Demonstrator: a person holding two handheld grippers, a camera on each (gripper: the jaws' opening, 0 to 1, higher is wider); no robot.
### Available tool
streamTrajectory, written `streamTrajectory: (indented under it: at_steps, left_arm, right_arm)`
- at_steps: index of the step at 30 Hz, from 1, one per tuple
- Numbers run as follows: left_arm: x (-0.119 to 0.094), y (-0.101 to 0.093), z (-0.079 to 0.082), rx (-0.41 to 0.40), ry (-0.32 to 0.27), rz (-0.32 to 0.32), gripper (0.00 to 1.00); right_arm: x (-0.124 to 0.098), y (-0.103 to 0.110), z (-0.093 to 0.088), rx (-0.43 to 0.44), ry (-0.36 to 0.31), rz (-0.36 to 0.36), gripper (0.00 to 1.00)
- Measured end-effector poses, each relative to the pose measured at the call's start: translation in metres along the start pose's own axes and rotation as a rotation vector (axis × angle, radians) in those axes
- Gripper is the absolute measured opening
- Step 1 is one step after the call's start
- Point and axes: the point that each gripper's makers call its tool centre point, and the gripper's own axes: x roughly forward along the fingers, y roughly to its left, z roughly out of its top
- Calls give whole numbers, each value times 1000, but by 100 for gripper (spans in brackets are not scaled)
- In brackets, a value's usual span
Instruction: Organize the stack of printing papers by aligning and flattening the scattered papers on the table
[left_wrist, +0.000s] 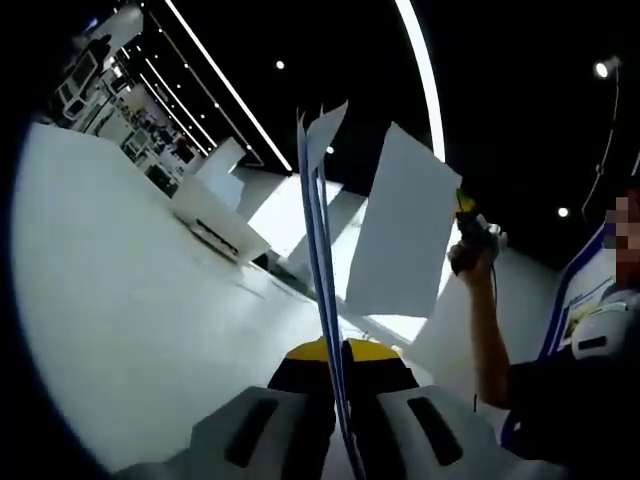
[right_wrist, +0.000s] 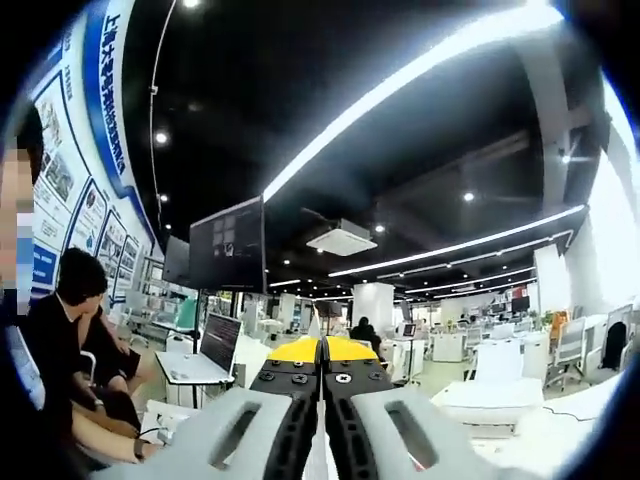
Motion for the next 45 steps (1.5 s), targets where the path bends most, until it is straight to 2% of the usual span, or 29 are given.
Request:
streamTrajectory:
  at_steps: [4, 5, 13, 17, 23, 30, 36, 45]
  left_arm:
    - [0, -1, 0, 0, 0, 0, 6]
    - [1, -2, -1, -1, 0, 0, 6]
    - [1, -3, -1, -1, 0, 1, 6]
    - [1, -2, -1, -1, -1, 1, 6]
    - [1, -1, -1, 2, 1, 0, 6]
    - [1, -2, -1, 1, 1, -2, 6]
    - [1, -1, -1, -1, 1, -3, 6]
    - [3, -8, -3, 1, 1, -6, 6]
  right_arm:
    - [-1, 5, 1, 25, -5, 21, 0]
    - [-3, 12, 4, 89, -19, 54, 0]
    - [-10, 27, 16, 193, -54, 140, 0]
    - [-11, 31, 10, 225, -55, 162, 0]
    - [-10, 34, -14, 310, -30, 185, 0]
    - [-7, 31, -44, 369, 11, 184, 0]
    - [-8, 20, -72, 403, 57, 152, 0]
    - [-10, 5, -101, 448, 86, 114, 0]
